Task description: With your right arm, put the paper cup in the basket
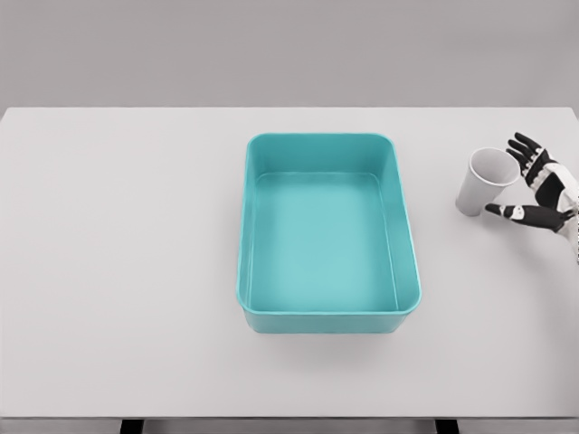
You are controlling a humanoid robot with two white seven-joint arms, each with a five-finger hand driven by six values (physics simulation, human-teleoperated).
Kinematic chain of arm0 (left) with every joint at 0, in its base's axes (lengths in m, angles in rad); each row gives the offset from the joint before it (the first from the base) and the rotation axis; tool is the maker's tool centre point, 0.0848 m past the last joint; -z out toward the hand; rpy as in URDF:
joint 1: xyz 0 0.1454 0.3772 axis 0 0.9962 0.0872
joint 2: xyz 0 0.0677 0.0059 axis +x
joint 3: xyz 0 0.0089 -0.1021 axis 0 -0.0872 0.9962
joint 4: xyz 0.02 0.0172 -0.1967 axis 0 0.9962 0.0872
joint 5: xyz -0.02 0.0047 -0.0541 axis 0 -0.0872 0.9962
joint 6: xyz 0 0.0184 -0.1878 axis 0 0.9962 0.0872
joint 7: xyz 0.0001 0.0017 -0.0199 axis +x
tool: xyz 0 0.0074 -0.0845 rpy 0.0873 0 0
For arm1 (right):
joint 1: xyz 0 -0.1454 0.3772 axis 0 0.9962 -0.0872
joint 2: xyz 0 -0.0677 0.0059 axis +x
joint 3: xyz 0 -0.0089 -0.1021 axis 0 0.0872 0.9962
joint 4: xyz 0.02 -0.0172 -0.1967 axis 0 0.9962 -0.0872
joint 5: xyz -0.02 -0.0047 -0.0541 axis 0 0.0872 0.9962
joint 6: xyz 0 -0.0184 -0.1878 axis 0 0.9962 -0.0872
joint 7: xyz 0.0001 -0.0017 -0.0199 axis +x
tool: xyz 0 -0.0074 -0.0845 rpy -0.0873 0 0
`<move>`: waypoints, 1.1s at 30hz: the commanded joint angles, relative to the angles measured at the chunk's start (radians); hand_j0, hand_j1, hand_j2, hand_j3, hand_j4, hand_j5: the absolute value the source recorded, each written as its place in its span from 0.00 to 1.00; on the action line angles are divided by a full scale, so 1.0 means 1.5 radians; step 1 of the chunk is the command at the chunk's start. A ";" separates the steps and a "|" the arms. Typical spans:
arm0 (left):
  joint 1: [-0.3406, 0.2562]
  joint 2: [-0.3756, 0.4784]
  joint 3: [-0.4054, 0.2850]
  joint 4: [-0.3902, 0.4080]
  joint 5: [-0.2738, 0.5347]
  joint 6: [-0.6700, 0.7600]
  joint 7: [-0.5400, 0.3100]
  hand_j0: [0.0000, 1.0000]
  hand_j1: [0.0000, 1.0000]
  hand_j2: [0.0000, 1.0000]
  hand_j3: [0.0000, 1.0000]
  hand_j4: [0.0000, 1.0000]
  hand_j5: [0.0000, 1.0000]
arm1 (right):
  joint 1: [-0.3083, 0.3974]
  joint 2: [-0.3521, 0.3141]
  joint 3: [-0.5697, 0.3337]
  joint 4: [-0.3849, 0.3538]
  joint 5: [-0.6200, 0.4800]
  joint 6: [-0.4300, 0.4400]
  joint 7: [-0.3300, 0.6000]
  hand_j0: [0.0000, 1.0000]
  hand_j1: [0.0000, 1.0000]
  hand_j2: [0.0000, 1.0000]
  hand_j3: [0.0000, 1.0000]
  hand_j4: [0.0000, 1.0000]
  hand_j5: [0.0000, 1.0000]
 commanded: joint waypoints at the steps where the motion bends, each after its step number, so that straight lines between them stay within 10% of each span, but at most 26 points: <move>1: 0.000 0.000 0.001 0.000 0.000 0.000 0.000 1.00 1.00 1.00 1.00 1.00 1.00 | -0.001 0.010 -0.001 0.024 -0.004 0.001 0.000 1.00 1.00 1.00 1.00 1.00 1.00; 33: 0.000 0.000 0.000 0.000 0.000 0.000 0.000 1.00 1.00 1.00 1.00 1.00 1.00 | -0.039 0.057 0.004 0.084 0.006 0.000 0.000 1.00 1.00 1.00 1.00 1.00 1.00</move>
